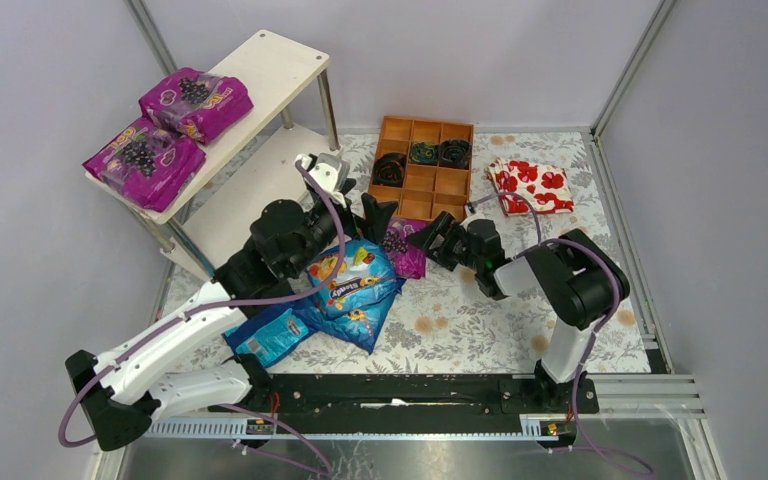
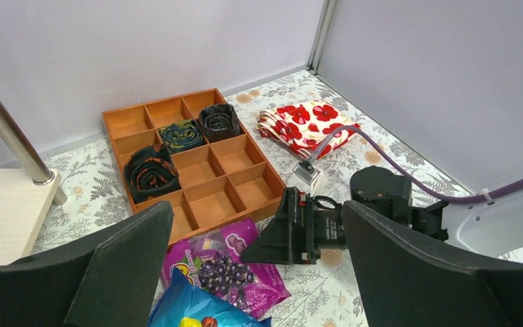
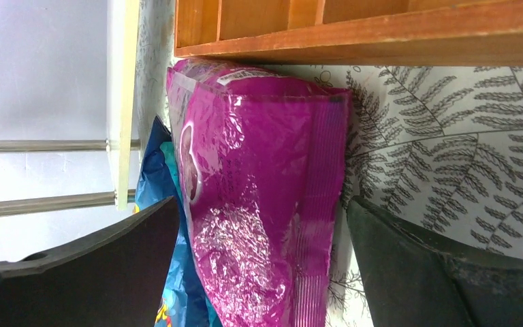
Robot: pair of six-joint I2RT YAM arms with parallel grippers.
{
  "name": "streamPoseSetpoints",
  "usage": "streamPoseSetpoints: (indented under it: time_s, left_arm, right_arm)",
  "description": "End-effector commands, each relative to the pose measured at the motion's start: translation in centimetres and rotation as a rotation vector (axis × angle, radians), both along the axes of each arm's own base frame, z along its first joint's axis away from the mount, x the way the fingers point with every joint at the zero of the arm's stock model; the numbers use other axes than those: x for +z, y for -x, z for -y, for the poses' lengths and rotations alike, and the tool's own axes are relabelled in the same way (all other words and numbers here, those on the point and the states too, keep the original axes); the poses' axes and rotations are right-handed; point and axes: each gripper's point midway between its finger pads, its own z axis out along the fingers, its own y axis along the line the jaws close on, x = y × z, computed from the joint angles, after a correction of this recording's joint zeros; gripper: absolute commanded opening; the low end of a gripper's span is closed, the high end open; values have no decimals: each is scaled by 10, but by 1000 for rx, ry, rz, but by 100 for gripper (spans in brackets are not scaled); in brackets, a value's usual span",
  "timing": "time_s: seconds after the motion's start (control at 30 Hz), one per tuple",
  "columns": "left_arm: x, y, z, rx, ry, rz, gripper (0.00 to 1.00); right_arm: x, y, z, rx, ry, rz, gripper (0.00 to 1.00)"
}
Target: Place and organize the candy bags onto the shelf
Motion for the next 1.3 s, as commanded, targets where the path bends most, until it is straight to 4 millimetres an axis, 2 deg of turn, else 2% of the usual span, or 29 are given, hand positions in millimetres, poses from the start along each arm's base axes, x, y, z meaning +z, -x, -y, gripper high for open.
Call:
streamPoseSetpoints:
  time_s: [0.0, 0.17, 0.37, 0.7, 0.97, 1.07, 1.27]
  left_arm:
    - [19, 4, 2, -19, 71, 35, 99]
    - [16, 3, 5, -28, 66, 27, 99]
    - [8, 0, 8, -24, 49, 14, 99]
    - [-5, -5, 16, -32, 30, -17, 99]
    - [-10, -6, 19, -35, 24, -29, 99]
    - [-10, -7, 19, -36, 24, -31, 99]
    - [-12, -5, 25, -59, 28, -51, 99]
  right_arm:
    - [-5, -11, -5, -32, 43, 16, 100]
    - [-4, -14, -19, -12, 27, 39, 94]
    - [7, -9, -17, -35, -9, 62, 62]
    - [48, 2, -3, -89, -88, 137, 33]
    - [76, 18, 14, -125, -120, 173, 23]
    - [75, 30, 28, -153, -89, 154, 21]
    - [89, 52, 55, -206, -31, 160, 15]
